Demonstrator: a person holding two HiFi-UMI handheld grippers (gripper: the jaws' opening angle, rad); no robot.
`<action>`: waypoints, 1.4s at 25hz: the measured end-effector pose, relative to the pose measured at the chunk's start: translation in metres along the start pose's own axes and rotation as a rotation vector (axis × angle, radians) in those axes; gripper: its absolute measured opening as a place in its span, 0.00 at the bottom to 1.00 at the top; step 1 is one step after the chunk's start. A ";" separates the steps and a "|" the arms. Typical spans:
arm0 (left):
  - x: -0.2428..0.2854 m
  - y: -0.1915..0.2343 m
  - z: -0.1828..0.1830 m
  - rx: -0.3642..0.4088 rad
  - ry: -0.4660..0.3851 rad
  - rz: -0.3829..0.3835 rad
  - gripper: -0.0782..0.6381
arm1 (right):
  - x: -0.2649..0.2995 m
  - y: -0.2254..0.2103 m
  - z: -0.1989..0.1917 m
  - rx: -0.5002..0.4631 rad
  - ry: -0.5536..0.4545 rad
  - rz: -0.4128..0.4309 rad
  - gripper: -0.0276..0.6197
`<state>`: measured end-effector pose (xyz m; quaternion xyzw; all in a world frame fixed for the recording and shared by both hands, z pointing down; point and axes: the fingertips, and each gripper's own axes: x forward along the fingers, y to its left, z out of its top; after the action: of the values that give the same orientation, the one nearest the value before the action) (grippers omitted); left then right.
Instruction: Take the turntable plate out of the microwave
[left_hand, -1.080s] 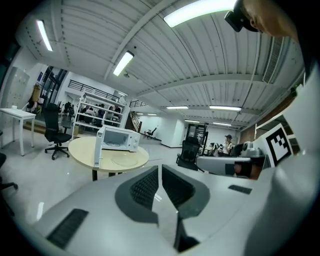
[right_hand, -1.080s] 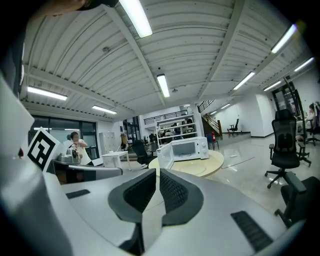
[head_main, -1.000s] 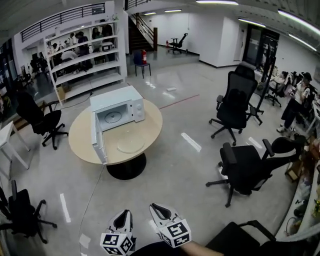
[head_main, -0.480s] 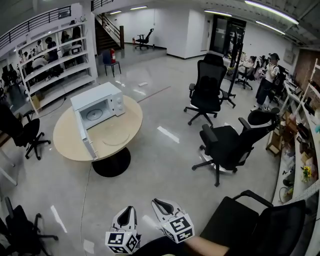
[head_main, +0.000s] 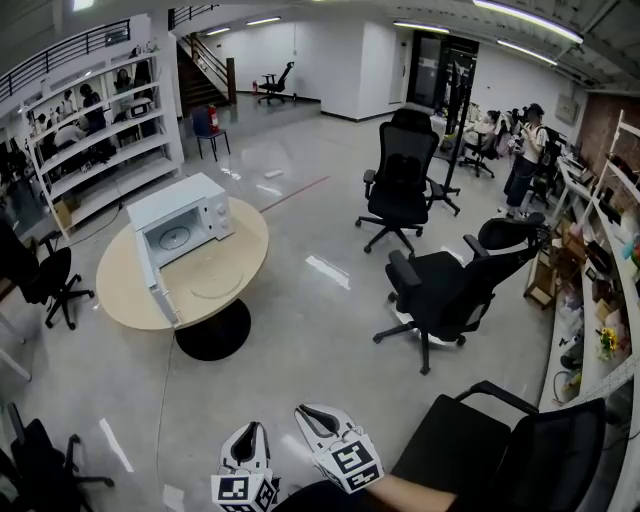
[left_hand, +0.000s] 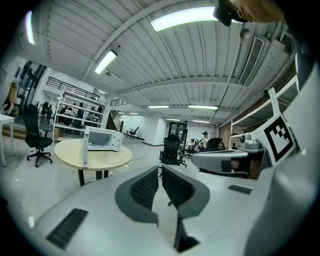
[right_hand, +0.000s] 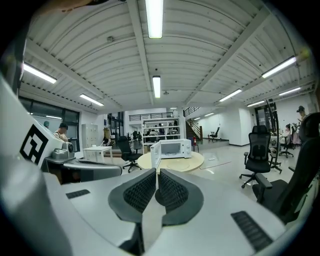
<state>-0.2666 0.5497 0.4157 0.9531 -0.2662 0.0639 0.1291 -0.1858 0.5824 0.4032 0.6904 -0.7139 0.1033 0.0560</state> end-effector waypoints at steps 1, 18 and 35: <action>0.001 -0.004 -0.001 0.007 0.002 0.012 0.21 | -0.003 -0.004 -0.002 0.004 -0.001 0.004 0.10; -0.008 -0.052 -0.031 0.068 0.046 0.141 0.21 | -0.045 -0.033 -0.036 0.039 0.003 0.064 0.10; -0.008 -0.056 -0.038 0.062 0.028 0.204 0.21 | -0.045 -0.031 -0.043 -0.030 0.014 0.128 0.07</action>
<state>-0.2457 0.6103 0.4386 0.9237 -0.3577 0.0981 0.0959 -0.1558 0.6355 0.4369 0.6417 -0.7576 0.1006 0.0646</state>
